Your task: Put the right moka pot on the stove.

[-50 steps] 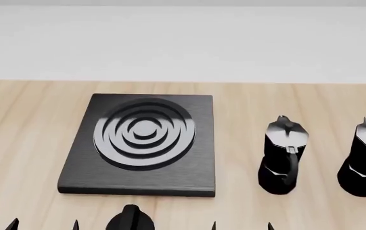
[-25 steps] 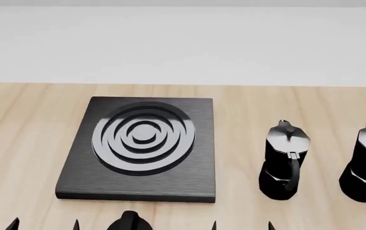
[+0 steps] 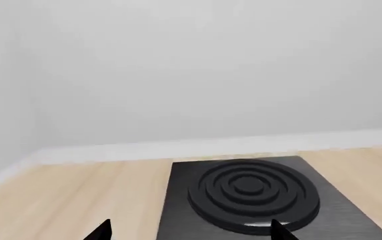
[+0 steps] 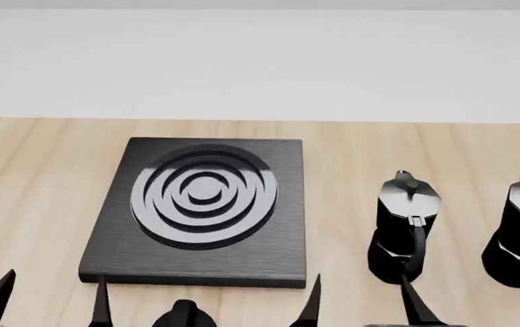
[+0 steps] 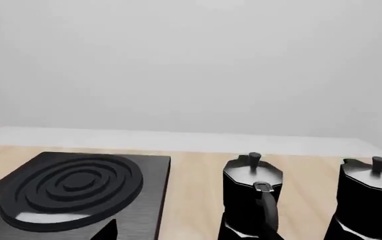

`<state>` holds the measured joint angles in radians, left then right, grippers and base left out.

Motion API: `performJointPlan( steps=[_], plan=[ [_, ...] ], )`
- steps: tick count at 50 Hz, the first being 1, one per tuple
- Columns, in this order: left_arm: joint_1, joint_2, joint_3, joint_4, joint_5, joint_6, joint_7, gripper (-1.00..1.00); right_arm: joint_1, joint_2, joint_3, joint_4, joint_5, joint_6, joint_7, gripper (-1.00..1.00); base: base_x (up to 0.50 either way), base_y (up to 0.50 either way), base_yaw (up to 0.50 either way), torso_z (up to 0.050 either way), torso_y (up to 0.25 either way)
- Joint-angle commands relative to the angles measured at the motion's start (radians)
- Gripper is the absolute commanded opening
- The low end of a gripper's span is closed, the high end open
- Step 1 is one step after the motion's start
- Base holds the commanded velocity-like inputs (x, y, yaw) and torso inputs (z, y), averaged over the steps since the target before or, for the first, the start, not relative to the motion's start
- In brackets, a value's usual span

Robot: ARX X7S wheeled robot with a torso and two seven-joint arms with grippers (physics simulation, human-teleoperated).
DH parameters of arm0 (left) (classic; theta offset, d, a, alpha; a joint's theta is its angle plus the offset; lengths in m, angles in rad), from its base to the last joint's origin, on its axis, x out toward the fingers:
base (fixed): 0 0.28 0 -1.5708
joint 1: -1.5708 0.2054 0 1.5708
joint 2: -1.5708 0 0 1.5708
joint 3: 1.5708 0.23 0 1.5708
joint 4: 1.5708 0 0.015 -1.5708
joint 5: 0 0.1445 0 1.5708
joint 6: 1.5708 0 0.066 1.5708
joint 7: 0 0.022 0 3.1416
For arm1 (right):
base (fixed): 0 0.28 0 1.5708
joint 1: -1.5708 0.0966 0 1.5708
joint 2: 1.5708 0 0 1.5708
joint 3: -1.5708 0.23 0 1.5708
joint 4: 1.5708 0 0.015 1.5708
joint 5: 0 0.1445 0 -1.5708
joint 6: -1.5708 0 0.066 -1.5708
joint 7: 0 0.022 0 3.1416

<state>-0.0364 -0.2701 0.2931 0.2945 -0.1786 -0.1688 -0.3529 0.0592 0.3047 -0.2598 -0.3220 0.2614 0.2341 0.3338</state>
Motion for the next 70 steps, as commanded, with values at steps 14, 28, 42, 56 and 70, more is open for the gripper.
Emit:
performJointPlan(
  steps=[14,28,42,56,70],
  plan=[
    [-0.05,-0.039,-0.015,0.281,-0.038,-0.251,-0.052,1.0,0.011,0.04,0.032,-0.198,0.064,0.139,0.036,1.0,0.0,0.0,0.0,0.0,0.0],
    [-0.027,-0.044,-0.017,0.289,-0.051,-0.235,-0.054,1.0,0.014,0.046,0.033,-0.2,0.07,0.142,0.039,1.0,0.0,0.0,0.0,0.0,0.0],
    [-0.012,-0.051,-0.004,0.324,-0.053,-0.26,-0.068,1.0,0.006,0.05,0.031,-0.217,0.071,0.137,0.047,1.0,0.0,0.0,0.0,0.0,-0.061],
    [-0.014,-0.048,-0.008,0.313,-0.061,-0.251,-0.076,1.0,0.008,0.058,0.029,-0.231,0.07,0.145,0.057,1.0,0.0,0.0,0.0,0.0,-0.16],
    [-0.013,-0.048,-0.003,0.297,-0.074,-0.243,-0.072,1.0,0.005,0.064,0.036,-0.236,0.077,0.144,0.062,1.0,0.0,0.0,0.0,0.0,-0.144]
  ],
)
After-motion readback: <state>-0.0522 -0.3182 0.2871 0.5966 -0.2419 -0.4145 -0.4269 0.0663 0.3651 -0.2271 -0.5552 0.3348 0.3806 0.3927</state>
